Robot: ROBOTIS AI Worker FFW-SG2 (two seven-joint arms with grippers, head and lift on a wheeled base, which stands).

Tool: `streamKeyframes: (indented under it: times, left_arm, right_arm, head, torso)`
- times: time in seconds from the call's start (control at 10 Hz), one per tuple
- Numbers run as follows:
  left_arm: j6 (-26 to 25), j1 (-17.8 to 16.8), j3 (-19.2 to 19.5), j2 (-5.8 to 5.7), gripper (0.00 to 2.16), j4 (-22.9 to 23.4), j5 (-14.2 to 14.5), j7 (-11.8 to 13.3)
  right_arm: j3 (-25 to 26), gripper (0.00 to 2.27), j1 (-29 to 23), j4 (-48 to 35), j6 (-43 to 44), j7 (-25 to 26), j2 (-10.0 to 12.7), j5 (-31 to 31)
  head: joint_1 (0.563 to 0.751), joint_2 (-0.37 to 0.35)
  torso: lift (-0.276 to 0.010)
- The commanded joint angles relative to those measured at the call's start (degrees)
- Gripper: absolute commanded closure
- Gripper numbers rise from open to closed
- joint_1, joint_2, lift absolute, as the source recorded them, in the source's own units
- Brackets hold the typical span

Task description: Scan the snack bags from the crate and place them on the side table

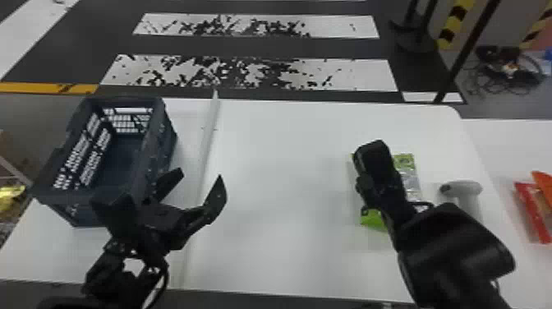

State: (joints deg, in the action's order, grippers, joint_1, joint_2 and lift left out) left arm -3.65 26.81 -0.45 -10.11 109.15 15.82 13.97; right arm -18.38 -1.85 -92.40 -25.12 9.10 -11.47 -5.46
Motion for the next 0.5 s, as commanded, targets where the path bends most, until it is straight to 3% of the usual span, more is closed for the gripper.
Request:
streamKeyframes:
  times: [0.0, 0.2, 0.4]
  left_arm:
    - [0.0, 0.0, -0.1, 0.00, 0.04, -0.1, 0.0, 0.0]
    - [0.0, -0.1, -0.1, 0.00, 0.04, -0.2, 0.0, 0.0]
    - [0.0, -0.3, -0.1, 0.00, 0.04, -0.3, 0.0, 0.0]
  right_arm:
    - [4.4, 2.08, -4.5, -9.8, -4.2, -0.1, -1.5, 3.0]
    - [11.4, 1.53, -8.5, -16.3, -8.1, -2.2, -2.4, 5.5]
    - [16.7, 0.66, -12.0, -19.4, -8.4, -3.7, -2.8, 6.3]
  head:
    - [0.695, 0.019]
    - [0.695, -0.018]
    - [0.695, -0.076]
  torso:
    - [-0.081]
    - [-0.081]
    - [-0.081]
